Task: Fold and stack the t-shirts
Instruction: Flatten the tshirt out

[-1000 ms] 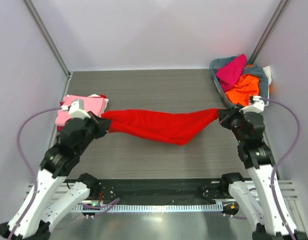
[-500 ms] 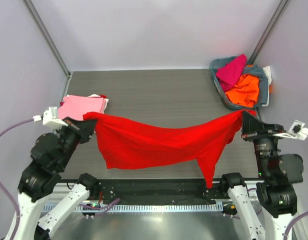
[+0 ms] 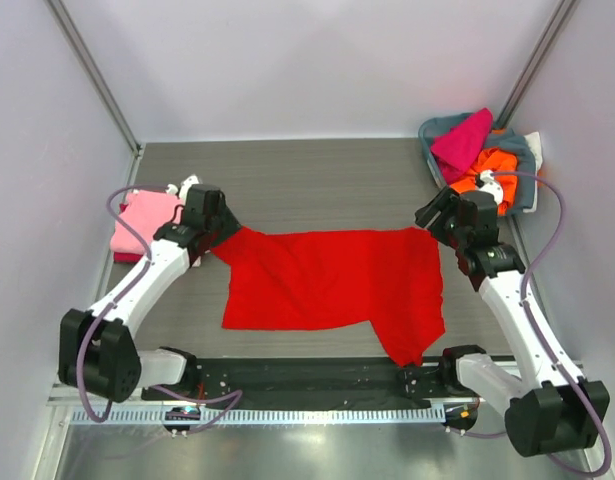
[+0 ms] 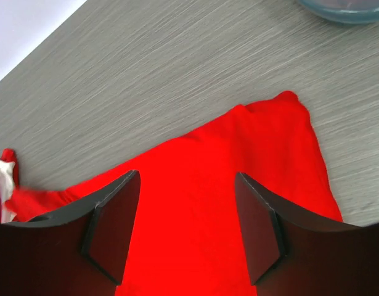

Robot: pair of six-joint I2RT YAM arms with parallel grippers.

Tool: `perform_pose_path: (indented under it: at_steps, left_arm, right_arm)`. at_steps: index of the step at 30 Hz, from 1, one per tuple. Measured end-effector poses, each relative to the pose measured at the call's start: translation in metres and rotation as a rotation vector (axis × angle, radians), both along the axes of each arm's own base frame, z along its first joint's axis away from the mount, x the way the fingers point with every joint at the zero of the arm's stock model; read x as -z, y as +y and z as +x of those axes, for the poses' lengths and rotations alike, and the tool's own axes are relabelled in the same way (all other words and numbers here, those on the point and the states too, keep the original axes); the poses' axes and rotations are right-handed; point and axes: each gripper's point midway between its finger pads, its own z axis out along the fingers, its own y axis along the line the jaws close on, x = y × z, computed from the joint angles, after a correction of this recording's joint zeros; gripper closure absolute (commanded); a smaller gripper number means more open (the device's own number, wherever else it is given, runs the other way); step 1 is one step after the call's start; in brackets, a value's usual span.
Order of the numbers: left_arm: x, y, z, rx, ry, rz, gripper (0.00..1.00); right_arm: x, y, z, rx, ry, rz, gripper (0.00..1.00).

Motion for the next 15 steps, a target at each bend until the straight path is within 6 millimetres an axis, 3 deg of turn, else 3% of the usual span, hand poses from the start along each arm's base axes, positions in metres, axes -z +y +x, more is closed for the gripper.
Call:
perform_pose_path:
  at_steps: [2,5,9,10,13,14,15]
  left_arm:
    - [0.0,-0.002,0.011,0.0,-0.002,-0.016,0.52]
    - [-0.015,-0.003,0.022,0.007,-0.036,-0.052,0.49]
    - [-0.032,0.004,0.033,0.008,-0.082,-0.091,0.43]
    - [-0.031,0.004,0.031,0.014,-0.084,-0.1,0.43]
    - [-0.019,-0.002,0.01,0.059,-0.072,-0.135,0.44]
    - [-0.012,-0.004,0.0,0.074,-0.054,-0.147,0.45]
    - [-0.003,-0.007,-0.011,0.093,-0.039,-0.164,0.46]
  right_arm:
    - [0.0,0.001,-0.006,-0.005,-0.012,0.008,0.33]
    - [0.005,0.002,-0.022,-0.01,-0.049,0.03,0.33]
    - [0.041,0.004,-0.042,-0.022,0.003,0.046,0.39]
    - [0.049,0.005,-0.044,-0.026,0.022,0.048,0.42]
    - [0.078,0.01,-0.047,-0.045,0.104,0.066,0.65]
    - [0.087,0.014,-0.047,-0.059,0.127,0.075,0.77]
    - [0.096,0.017,-0.046,-0.073,0.149,0.086,0.82]
